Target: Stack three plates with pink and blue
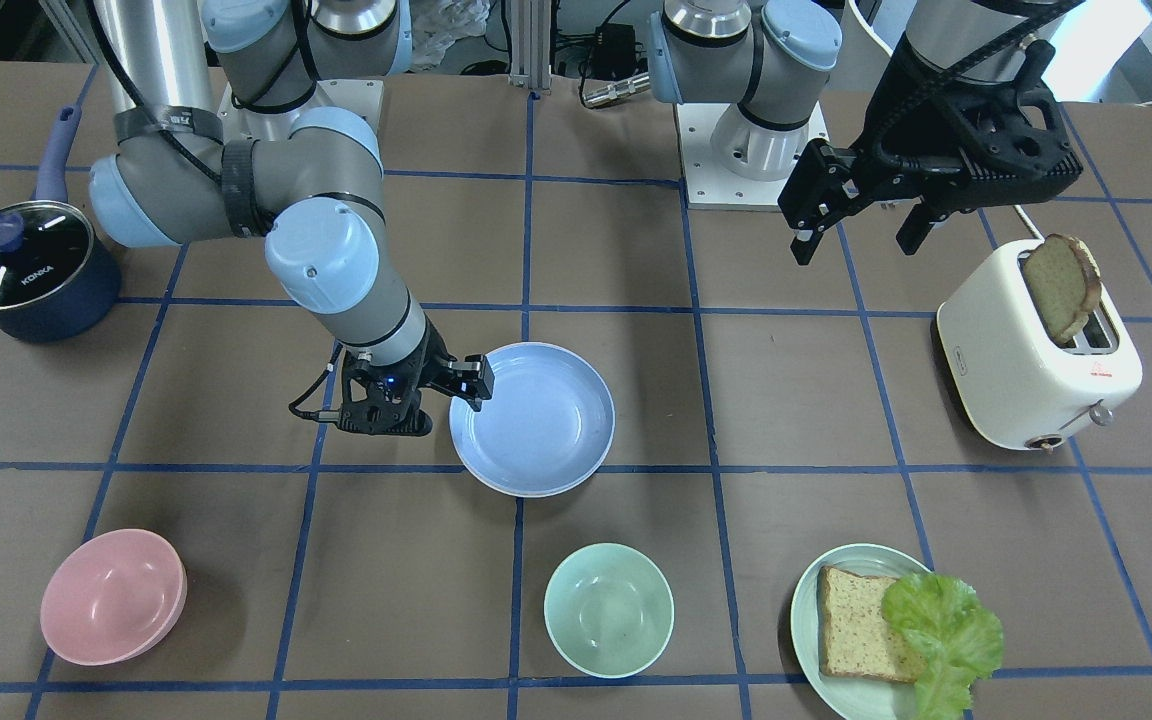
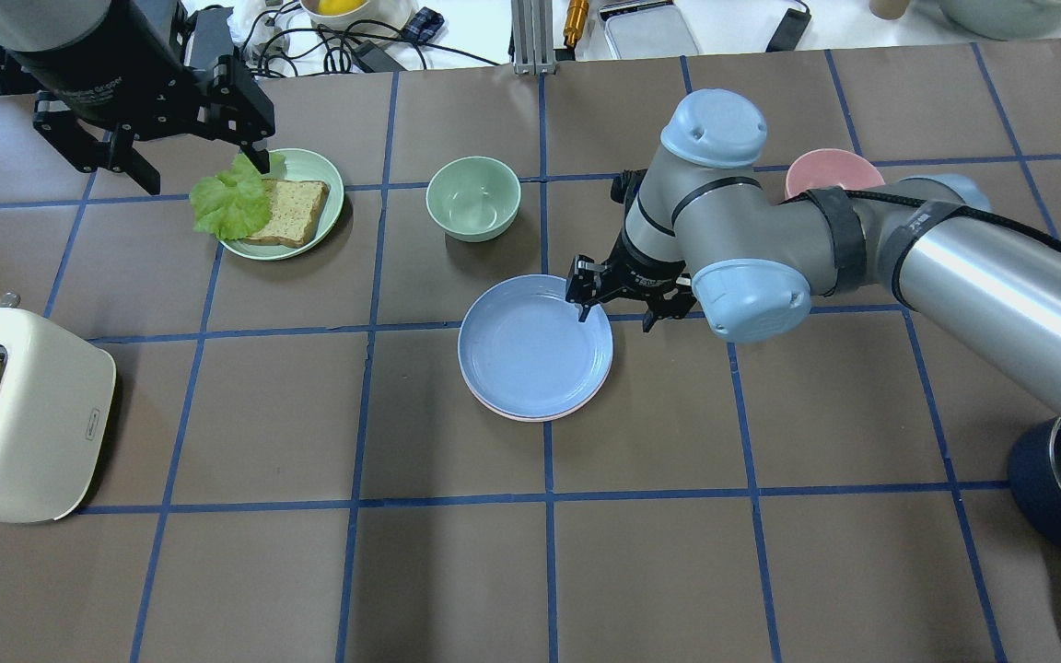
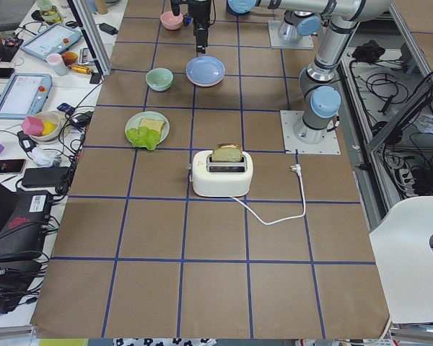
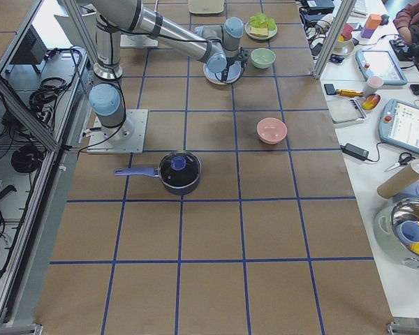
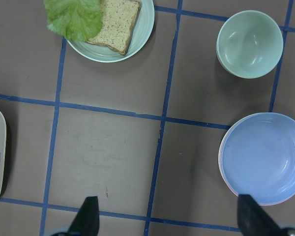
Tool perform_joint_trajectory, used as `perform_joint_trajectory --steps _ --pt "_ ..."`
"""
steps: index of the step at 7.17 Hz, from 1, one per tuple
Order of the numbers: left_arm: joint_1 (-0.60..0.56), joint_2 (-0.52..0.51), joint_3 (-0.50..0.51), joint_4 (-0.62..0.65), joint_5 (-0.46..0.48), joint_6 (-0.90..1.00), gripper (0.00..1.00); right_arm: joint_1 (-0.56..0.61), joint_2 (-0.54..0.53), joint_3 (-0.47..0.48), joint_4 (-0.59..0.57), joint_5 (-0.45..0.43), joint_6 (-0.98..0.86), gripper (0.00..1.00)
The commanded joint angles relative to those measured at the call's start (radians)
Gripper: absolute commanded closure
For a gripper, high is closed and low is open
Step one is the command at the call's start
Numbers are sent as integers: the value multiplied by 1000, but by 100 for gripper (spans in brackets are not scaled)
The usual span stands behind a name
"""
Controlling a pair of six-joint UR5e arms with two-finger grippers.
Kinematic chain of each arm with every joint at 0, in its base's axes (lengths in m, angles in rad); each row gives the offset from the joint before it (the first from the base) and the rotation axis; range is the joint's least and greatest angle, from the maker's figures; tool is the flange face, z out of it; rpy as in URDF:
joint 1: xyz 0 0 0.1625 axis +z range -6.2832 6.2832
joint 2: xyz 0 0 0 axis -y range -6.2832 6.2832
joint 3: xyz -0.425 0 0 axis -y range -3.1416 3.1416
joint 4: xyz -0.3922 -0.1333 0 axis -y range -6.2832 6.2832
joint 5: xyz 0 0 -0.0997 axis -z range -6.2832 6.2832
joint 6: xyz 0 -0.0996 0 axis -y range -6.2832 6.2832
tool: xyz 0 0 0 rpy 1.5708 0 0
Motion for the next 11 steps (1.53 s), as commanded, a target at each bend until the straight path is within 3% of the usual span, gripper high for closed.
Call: perform_joint_trajectory --steps 1,3,6,11 --pt "0 1 0 0 2 0 0 -24 -17 -135 143 -24 -57 0" --pt "0 1 -1 0 4 3 0 -52 -20 -313 331 -84 -108 0" --pt "0 1 -1 0 4 3 0 -93 -48 -462 487 -171 -197 0" --pt "0 1 -1 0 1 0 0 -148 -238 -467 657 -214 -288 0"
